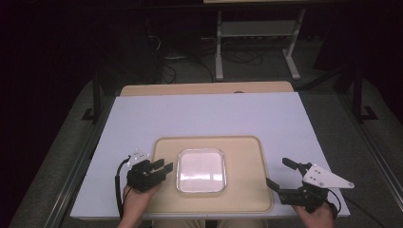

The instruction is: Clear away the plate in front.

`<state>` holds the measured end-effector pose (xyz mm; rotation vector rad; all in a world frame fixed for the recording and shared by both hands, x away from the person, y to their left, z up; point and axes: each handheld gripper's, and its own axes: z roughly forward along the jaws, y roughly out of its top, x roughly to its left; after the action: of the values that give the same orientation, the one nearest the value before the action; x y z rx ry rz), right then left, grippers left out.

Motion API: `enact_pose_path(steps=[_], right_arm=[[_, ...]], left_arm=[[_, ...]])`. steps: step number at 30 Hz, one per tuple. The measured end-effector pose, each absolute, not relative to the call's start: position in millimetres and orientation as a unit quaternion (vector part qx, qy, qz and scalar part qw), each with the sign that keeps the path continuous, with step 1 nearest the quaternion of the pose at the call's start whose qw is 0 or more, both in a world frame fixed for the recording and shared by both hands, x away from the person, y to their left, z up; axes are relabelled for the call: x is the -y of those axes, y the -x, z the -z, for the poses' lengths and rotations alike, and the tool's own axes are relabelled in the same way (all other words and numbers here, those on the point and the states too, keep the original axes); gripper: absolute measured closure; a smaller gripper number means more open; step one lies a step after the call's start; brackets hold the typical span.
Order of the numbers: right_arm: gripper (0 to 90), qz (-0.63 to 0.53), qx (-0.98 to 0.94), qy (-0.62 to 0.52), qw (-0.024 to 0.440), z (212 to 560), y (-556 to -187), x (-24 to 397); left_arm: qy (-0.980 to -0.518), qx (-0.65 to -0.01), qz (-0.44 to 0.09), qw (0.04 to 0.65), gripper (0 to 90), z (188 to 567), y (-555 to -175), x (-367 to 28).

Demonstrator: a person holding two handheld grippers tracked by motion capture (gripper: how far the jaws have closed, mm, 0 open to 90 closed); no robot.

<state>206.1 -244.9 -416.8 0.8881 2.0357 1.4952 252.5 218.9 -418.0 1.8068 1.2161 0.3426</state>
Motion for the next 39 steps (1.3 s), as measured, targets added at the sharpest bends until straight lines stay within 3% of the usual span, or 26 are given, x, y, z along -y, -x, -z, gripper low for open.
enact_pose_path(steps=[27, 39], right_arm=[[13.4, -0.535, -0.742, -0.334, 0.229, 419.3, -208.6, 250.3], [13.4, -0.533, -0.742, -0.337, 0.229, 420.4, -209.3, 251.2]], left_arm=[[-0.761, -0.378, -0.199, 0.488, 39.4, 406.2, -249.1, -247.7], [-0.764, -0.369, -0.212, 0.485, 35.3, 412.5, -235.9, -259.9]])
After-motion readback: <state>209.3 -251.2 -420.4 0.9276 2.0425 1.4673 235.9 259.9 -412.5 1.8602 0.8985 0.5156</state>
